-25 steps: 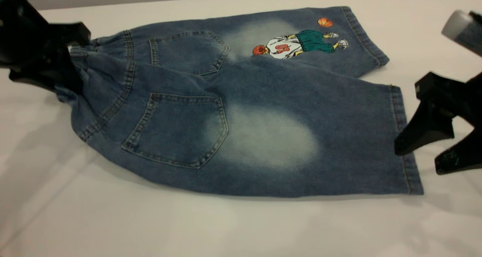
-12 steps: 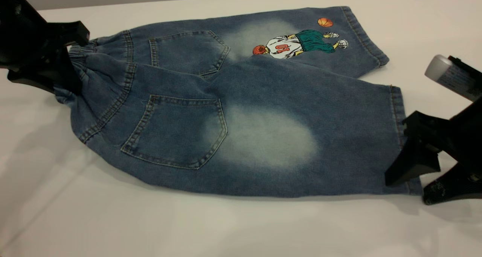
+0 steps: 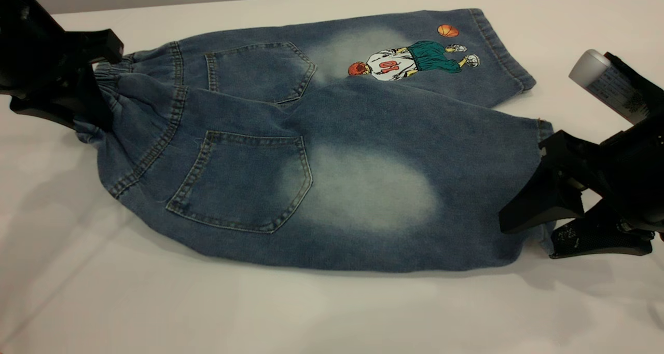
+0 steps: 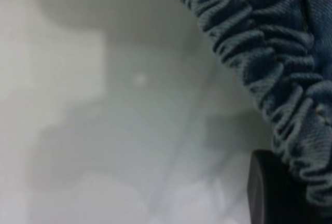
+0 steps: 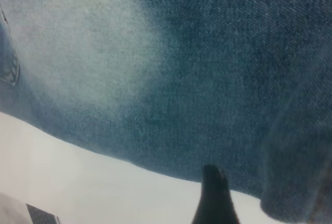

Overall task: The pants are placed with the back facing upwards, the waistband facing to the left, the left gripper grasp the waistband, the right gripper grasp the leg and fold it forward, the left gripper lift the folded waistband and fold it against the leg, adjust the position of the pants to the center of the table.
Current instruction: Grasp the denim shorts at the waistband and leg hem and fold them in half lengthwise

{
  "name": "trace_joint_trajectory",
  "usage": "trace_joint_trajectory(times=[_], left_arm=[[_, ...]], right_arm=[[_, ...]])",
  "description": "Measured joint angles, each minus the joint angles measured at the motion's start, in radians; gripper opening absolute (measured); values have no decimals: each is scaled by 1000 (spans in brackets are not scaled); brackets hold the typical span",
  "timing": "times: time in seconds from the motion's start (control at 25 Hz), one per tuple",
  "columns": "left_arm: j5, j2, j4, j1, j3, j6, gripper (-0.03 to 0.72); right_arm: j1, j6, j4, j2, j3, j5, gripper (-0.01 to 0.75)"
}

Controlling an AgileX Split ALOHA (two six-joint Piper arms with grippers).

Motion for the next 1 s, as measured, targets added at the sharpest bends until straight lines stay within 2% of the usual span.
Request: trace_joint_trajectory(times=[0.2,0.6,0.72,0.88,0.92,1.0], left_arm=[[2,0,0,0,0,0,141],[14,0,1,0,0,1,141],[15,0,1,0,0,1,141],[19,0,1,0,0,1,141],[22,0,1,0,0,1,141],[35,0,9,0,0,1,141]], right_arm=[[0,-8,-3,1,-1,9,426],[0,17,0,80,-99,17,419],[0,22,-3,80,-99,19,326],[0,68,-29,80,-99,19,88],[0,73,-51,80,-99,19,49],[0,77,-76,80,-99,17,27]])
